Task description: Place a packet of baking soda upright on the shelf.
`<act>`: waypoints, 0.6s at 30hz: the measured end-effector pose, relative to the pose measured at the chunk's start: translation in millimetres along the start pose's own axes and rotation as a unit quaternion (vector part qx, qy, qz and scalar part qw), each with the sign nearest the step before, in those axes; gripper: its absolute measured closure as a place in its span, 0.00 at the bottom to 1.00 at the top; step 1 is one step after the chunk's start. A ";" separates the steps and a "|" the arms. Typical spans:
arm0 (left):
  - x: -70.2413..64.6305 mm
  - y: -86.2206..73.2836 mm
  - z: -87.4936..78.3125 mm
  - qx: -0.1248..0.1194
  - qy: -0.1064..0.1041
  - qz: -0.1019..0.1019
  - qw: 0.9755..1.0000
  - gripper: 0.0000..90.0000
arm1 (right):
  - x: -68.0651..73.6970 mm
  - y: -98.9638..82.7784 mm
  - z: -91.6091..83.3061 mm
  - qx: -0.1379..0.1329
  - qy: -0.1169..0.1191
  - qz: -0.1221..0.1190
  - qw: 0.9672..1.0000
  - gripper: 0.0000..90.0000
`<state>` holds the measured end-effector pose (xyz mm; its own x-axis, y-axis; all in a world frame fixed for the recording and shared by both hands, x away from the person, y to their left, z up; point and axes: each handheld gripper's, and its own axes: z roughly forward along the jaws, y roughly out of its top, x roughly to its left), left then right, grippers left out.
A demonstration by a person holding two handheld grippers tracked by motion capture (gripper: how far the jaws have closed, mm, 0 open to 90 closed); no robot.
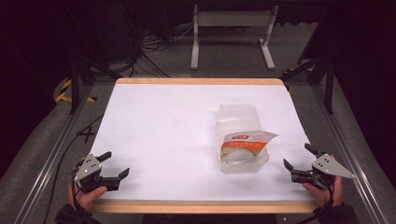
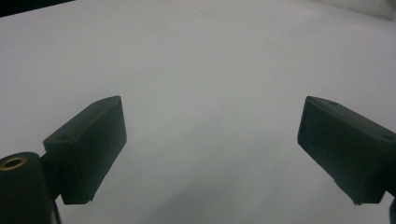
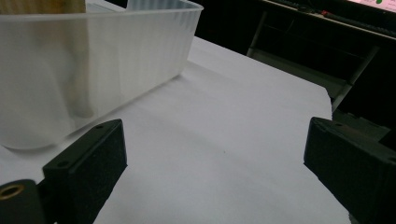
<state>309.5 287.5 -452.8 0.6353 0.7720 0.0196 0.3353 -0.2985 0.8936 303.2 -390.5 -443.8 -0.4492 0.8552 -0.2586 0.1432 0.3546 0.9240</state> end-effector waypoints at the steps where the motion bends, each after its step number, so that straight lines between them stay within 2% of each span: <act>1: 0.6 -0.4 -0.6 -0.001 0.003 -0.002 1.000 0.10 | -0.1 0.1 0.6 0.001 0.002 -0.001 1.000 0.07; 4: 2.8 -1.2 -1.3 -0.006 0.003 -0.013 1.000 0.10 | 0.3 0.2 0.9 0.002 0.004 -0.004 1.000 0.07; 6: 3.7 -0.9 -0.5 -0.003 0.006 -0.012 1.000 0.10 | 0.2 0.1 0.4 0.001 0.004 -0.003 1.000 0.07; 11: 2.9 -0.8 1.2 -0.005 0.000 -0.007 1.000 0.09 | 0.2 0.2 0.6 0.002 0.002 -0.002 1.000 0.07; 13: 1.9 -0.2 1.6 -0.010 -0.005 -0.020 1.000 0.09 | 0.2 0.2 0.7 0.002 0.002 -0.002 1.000 0.07; 16: -1.4 1.9 4.9 -0.003 -0.008 -0.011 1.000 0.09 | -0.2 0.1 0.6 0.002 0.002 0.001 1.000 0.07; 18: -2.1 2.5 5.9 -0.002 -0.010 -0.011 1.000 0.09 | -0.2 0.1 0.7 0.002 0.003 0.001 1.000 0.07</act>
<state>313.1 281.9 -453.3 0.6409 0.7676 -0.0096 0.3467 -0.2783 0.8957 303.9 -390.3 -443.8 -0.4535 0.8537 -0.2559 0.1475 0.3551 0.9231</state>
